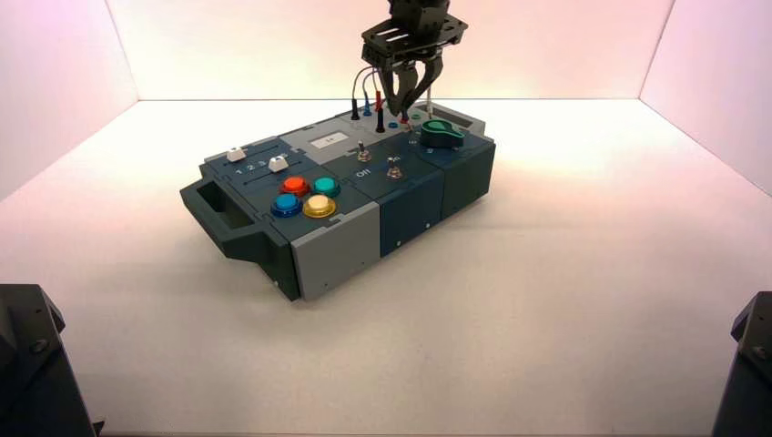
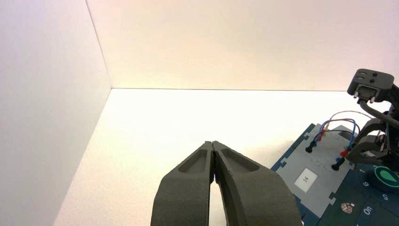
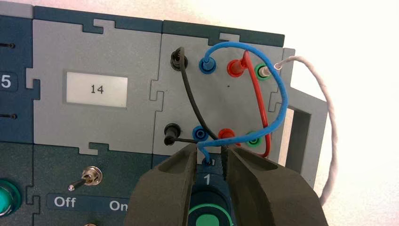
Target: Insert the blue wire.
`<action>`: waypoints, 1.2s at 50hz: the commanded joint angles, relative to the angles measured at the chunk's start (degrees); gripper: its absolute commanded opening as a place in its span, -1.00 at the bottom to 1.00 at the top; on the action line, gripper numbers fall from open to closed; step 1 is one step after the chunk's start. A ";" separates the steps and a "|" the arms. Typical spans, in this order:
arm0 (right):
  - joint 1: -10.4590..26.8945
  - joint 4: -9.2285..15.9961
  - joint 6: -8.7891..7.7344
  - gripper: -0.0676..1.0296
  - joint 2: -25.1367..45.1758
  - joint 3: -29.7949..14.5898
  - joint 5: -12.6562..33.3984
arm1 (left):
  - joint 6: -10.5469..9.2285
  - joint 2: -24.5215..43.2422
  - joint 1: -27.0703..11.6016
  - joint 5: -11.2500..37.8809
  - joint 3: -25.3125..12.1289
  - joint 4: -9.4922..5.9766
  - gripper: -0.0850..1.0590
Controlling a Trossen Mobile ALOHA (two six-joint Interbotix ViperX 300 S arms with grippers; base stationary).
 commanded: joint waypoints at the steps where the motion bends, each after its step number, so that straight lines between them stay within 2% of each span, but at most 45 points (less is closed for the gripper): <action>1: -0.18 -0.26 -0.26 -0.37 -0.62 -2.11 0.44 | 0.26 0.18 0.53 -0.62 -1.93 0.09 -0.91; 26: -0.88 -0.44 0.18 -0.48 0.79 -3.69 2.37 | 0.18 0.26 0.79 -0.62 -2.02 0.09 -0.91; 31: -0.97 -0.62 0.18 -0.58 0.88 -3.87 2.81 | 0.18 0.18 0.88 -0.62 -2.02 0.09 -0.91; 40: -2.02 -0.70 0.53 -0.92 1.32 -4.04 3.60 | 0.26 -0.09 0.88 -0.62 -2.02 0.09 -0.91; 60: -2.55 -0.70 0.70 -0.92 0.88 -4.39 1.67 | 0.18 -0.18 1.32 -0.70 -2.02 0.09 -0.91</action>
